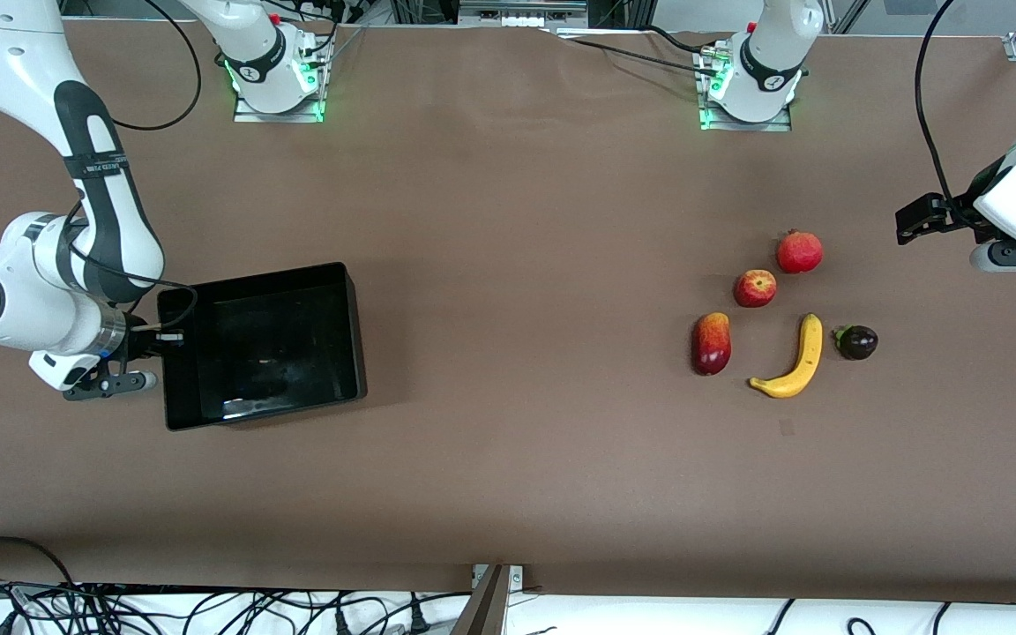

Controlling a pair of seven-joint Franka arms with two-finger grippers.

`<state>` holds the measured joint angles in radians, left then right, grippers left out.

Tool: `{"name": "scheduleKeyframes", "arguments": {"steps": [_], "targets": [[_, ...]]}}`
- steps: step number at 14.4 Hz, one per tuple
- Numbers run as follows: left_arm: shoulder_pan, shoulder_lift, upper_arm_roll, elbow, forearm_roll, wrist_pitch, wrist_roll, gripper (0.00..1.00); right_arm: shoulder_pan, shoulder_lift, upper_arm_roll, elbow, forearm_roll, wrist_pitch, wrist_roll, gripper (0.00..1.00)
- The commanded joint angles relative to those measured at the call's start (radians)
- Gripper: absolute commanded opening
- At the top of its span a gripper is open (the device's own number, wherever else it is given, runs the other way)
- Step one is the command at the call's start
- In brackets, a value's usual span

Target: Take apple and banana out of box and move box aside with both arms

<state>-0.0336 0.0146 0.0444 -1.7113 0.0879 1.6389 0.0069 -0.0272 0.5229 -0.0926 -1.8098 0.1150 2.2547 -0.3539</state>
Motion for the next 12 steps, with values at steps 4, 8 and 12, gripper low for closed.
{"name": "scheduleKeyframes", "arguments": {"steps": [4, 8, 12], "targets": [[-0.002, 0.019, 0.000, 0.036, -0.008, -0.017, 0.007, 1.00, -0.023, -0.086, -0.056, -0.149, 0.011, 0.098, -0.039, 0.00], [-0.002, 0.018, 0.000, 0.038, -0.011, -0.017, 0.004, 1.00, -0.023, -0.090, -0.059, -0.149, 0.012, 0.137, -0.008, 0.00], [0.000, 0.018, 0.000, 0.035, -0.013, -0.025, 0.015, 1.00, -0.008, -0.069, -0.052, -0.141, 0.051, 0.158, 0.059, 0.00]]}}
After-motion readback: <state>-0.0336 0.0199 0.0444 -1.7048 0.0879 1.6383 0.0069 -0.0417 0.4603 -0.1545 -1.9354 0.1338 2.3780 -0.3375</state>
